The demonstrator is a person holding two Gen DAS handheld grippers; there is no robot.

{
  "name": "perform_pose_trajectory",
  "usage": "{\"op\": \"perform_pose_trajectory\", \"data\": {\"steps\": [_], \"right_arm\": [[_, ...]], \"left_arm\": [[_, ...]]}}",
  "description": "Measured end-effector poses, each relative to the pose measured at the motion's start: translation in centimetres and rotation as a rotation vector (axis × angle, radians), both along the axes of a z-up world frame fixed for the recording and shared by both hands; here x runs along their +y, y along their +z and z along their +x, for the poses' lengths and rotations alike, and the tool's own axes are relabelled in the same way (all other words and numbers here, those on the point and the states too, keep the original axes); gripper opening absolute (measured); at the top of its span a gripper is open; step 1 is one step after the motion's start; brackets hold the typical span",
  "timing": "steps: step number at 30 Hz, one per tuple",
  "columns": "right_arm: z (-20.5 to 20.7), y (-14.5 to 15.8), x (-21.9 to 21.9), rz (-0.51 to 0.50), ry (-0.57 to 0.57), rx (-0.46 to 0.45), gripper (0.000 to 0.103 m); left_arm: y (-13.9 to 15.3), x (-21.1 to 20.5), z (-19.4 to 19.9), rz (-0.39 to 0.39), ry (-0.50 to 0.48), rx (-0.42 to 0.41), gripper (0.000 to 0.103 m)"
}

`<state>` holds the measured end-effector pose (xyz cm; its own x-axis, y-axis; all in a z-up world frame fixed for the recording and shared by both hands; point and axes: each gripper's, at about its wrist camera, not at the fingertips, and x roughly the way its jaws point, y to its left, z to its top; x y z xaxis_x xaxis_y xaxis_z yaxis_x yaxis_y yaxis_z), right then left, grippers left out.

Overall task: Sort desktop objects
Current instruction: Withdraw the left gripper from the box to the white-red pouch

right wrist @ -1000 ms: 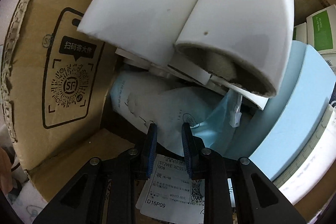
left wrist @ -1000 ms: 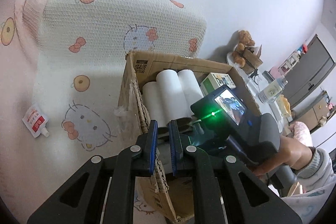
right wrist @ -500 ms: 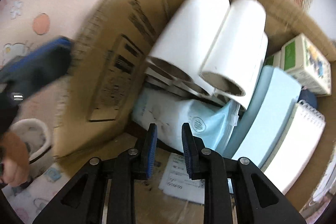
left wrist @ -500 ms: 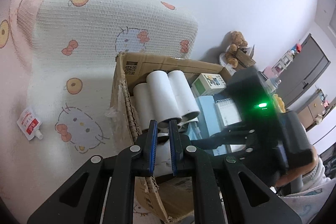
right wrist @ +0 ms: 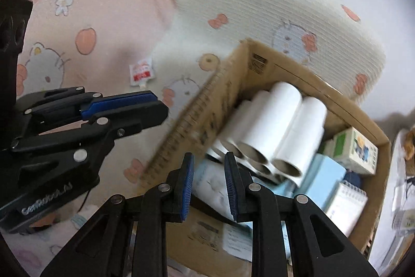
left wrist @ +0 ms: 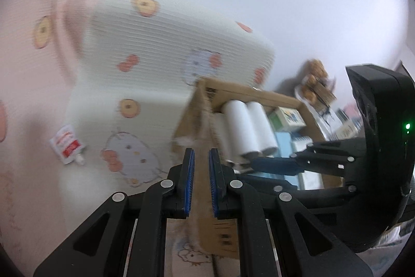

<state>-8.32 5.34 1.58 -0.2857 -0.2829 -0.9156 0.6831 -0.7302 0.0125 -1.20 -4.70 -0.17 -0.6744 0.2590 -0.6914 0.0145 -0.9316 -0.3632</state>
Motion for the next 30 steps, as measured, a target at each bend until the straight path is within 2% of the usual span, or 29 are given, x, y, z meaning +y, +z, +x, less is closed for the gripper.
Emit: {"op": "perform_pose_trajectory", "data": {"steps": [5, 11, 16, 18, 20, 22, 24, 27, 30], "right_arm": [[0.4, 0.3, -2.7, -0.043, 0.022, 0.007, 0.020], [1.3, 1.1, -6.8, -0.080, 0.068, 0.025, 0.020], [1.3, 0.6, -9.8, -0.211, 0.062, -0.030, 0.020], [0.9, -0.4, -10.8, -0.278, 0.048, -0.060, 0.020], [0.6, -1.7, -11.7, -0.347, 0.030, -0.074, 0.020], [0.6, -3.5, -12.5, -0.412, -0.011, -0.015, 0.020], [0.7, -5.3, -13.3, -0.421, -0.038, 0.010, 0.020], [0.2, -8.9, -14.6, -0.452, -0.043, -0.071, 0.020], [-1.0, -12.5, -15.3, -0.457, -0.105, -0.186, 0.020]], "left_arm": [[-0.4, -3.7, 1.4, 0.031, 0.136, 0.020, 0.012], [-1.7, -8.9, 2.8, 0.111, 0.319, 0.028, 0.014], [-3.3, -12.2, 4.2, 0.038, 0.454, 0.015, 0.028], [-4.2, -13.4, 4.7, 0.021, 0.481, 0.001, 0.031], [-5.3, -14.8, 5.1, 0.048, 0.502, -0.002, 0.036], [-6.6, -16.2, 5.2, 0.096, 0.515, -0.008, 0.038], [-7.8, -17.3, 4.8, 0.128, 0.506, -0.038, 0.039], [-9.5, -18.6, 3.8, 0.132, 0.463, -0.082, 0.039], [-10.8, -20.3, 2.4, 0.162, 0.440, -0.116, 0.040]]}}
